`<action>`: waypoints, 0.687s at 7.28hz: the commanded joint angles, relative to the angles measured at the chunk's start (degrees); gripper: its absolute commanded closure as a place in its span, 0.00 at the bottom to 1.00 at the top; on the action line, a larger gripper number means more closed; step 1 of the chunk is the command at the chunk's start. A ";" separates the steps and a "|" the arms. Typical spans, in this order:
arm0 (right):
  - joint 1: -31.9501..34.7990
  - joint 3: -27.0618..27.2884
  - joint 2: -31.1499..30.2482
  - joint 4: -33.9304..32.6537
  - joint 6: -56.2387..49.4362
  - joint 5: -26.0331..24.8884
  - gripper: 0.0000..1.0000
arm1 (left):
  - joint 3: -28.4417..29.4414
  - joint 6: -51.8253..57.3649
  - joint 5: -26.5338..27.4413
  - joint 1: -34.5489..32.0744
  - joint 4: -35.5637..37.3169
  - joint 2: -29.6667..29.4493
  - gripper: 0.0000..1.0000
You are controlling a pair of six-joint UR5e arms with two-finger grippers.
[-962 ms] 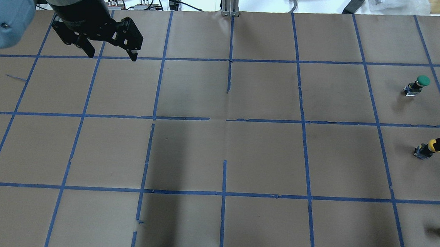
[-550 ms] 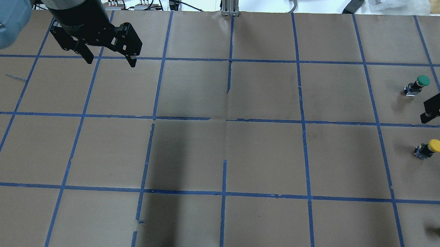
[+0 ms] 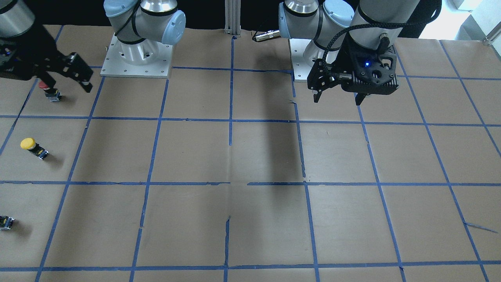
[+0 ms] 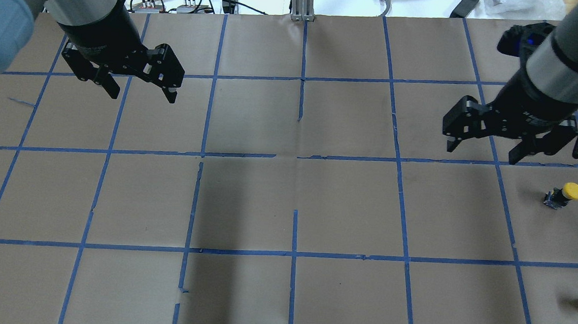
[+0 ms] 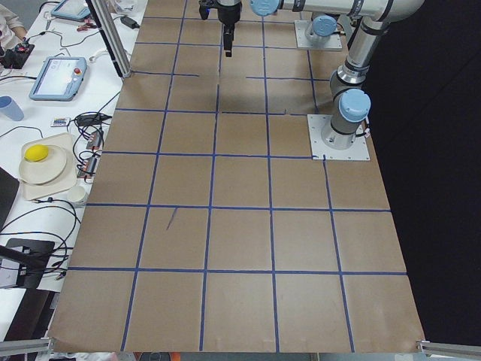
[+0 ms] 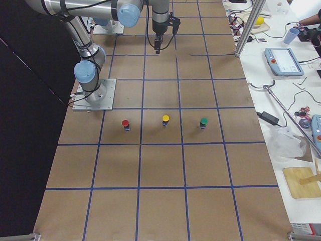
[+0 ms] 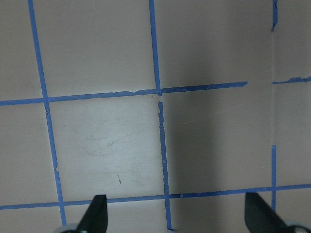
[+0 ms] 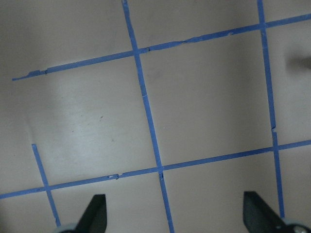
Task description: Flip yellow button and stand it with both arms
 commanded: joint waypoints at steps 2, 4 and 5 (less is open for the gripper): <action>6.95 -1.19 -5.31 6.47 3.60 -3.51 0.00 | -0.34 -3.46 0.00 0.23 0.19 -0.23 0.00; 4.15 -1.99 -2.10 4.67 3.33 -2.73 0.00 | 0.71 -3.12 0.53 0.31 0.45 -0.23 0.00; 3.70 -4.86 1.32 3.70 3.60 -2.46 0.00 | 0.97 -3.12 0.53 0.23 0.89 -0.14 0.00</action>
